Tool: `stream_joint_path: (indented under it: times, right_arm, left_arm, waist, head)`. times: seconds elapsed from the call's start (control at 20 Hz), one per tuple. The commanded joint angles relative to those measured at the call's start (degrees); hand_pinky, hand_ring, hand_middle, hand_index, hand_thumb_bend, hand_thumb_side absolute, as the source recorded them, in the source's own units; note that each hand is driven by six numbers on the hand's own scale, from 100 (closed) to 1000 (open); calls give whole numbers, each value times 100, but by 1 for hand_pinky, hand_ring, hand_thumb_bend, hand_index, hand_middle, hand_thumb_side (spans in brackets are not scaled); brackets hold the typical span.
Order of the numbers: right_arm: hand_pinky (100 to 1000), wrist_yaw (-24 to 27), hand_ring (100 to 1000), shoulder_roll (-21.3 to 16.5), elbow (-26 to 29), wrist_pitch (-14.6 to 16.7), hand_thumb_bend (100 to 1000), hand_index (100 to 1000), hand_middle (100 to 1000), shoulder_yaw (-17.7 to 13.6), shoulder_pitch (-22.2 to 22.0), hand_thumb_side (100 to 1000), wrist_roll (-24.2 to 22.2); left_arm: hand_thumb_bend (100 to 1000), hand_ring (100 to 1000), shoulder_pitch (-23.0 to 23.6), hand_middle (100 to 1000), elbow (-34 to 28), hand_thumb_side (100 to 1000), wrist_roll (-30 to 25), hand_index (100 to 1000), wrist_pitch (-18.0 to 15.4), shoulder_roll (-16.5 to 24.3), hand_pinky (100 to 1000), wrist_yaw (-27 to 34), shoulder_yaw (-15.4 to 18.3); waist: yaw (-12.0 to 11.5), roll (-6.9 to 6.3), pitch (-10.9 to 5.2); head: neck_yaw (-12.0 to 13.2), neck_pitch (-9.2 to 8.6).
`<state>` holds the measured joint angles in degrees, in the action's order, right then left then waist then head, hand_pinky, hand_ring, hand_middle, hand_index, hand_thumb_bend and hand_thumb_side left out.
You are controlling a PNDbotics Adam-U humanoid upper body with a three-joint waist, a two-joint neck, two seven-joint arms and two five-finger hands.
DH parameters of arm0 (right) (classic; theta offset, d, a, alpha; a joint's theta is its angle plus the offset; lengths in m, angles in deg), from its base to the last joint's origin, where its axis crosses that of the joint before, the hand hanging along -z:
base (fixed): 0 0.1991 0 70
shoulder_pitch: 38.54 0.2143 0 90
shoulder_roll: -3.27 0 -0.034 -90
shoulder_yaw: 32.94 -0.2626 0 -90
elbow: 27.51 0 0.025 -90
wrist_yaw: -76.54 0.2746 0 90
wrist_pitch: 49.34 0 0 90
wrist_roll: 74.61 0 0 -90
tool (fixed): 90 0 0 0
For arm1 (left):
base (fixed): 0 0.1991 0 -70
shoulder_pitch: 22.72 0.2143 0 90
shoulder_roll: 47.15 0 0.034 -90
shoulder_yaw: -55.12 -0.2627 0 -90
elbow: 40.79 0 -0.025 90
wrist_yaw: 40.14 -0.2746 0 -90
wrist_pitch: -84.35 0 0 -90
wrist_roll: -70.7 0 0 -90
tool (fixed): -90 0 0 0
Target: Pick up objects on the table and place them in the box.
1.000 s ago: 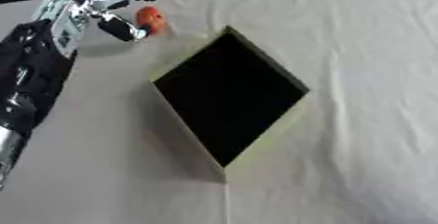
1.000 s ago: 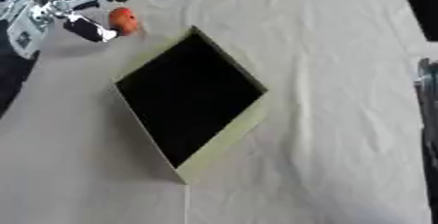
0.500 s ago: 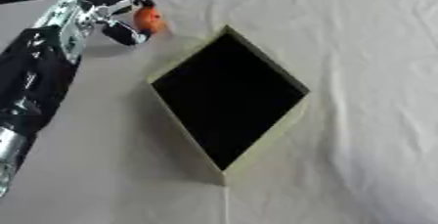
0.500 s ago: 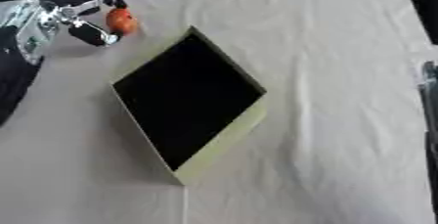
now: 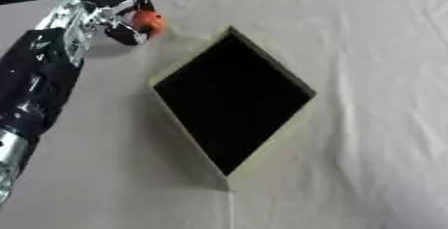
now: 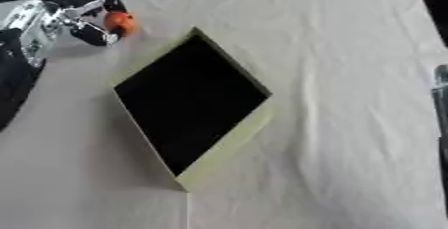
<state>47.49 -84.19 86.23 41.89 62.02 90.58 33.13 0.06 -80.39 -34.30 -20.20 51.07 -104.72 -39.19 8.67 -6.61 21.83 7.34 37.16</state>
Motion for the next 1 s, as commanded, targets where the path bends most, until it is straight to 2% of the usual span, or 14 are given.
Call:
stream_joint_path:
  times: [0.05,0.2,0.25,0.3,0.5,0.65,0.85,1.0]
  right_arm:
    - [684,57,838,-94,86,3,100,767,631,-21,80,769,20]
    - [683,68,839,-100,86,0,100,767,630,-24,84,769,27]
    - [683,71,839,-102,86,-2,100,767,630,-25,82,770,28]
    - [683,75,839,-105,86,-3,100,767,630,-28,77,760,32]
    - [683,83,839,-97,86,-6,100,767,630,-29,58,771,34]
    - [684,82,839,-84,86,-2,100,767,631,-36,43,770,41]
    - [686,64,839,-55,86,7,100,768,631,-47,17,769,45]
    - [687,43,840,-24,86,22,100,768,632,-54,-5,768,41]
  left_arm:
    - [217,753,-114,659,-12,108,205,778,28,81,584,-283,53]
    - [187,709,-104,629,39,100,330,757,11,56,530,-461,74]
    - [115,686,-101,615,64,100,345,744,-6,45,508,-469,86]
    - [100,668,-103,603,86,100,340,731,-40,37,486,-430,99]
    - [100,626,-125,577,67,100,309,703,-103,42,416,-138,119]
    - [100,610,-128,566,-33,213,360,686,-99,60,389,52,95]
    - [100,598,-154,563,-298,316,408,679,-74,104,372,372,46]
    - [100,594,-188,563,-557,285,369,680,-84,154,368,597,11]
  waist:
    - [12,17,-98]
    - [37,12,-74]
    - [40,10,-70]
    - [38,7,-68]
    - [24,2,-80]
    - [17,7,-106]
    - [-9,15,-165]
    - [-35,20,-223]
  head:
    - [44,-93]
    - [55,-106]
    - [54,-93]
    - [51,-73]
    - [50,-27]
    - [53,-6]
    - [44,30]
    - [32,62]
